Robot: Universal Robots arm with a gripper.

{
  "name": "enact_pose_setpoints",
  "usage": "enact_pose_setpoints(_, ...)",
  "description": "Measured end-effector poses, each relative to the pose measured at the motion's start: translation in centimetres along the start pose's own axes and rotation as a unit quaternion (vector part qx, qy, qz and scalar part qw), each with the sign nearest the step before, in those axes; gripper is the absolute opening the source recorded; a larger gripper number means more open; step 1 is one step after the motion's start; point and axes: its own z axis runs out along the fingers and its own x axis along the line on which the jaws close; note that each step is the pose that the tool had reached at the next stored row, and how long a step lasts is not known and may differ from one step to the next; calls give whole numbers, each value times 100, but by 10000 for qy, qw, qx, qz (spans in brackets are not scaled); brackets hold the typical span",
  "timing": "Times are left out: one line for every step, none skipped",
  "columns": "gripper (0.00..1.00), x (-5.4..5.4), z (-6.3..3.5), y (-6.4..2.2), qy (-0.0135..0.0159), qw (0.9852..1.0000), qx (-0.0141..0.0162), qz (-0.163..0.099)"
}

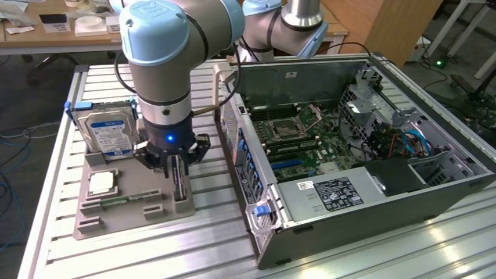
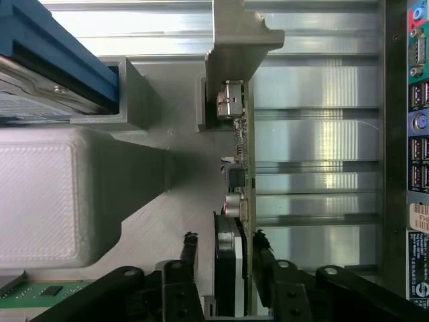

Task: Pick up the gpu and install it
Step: 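Pick up the gpu and move the gpu toward the slot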

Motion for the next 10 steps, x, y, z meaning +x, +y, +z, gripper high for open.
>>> enact_pose_setpoints(42,0,0,0,0,10000,0,0)
enact_pose_setpoints(42,-2,1,0,0,10000,0,0)
enact_pose_setpoints(40,-2,1,0,0,10000,0,0)
enact_pose_setpoints(40,-2,0,0,0,10000,0,0)
enact_pose_setpoints(40,-2,0,0,0,10000,0,0)
enact_pose_setpoints(33,-3,0,0,0,10000,0,0)
enact_pose_setpoints(33,-2,0,0,0,10000,0,0)
enact_pose_setpoints(33,-3,0,0,0,10000,0,0)
enact_pose_setpoints(31,-3,0,0,0,10000,0,0)
enact_pose_setpoints(28,-3,0,0,0,10000,0,0)
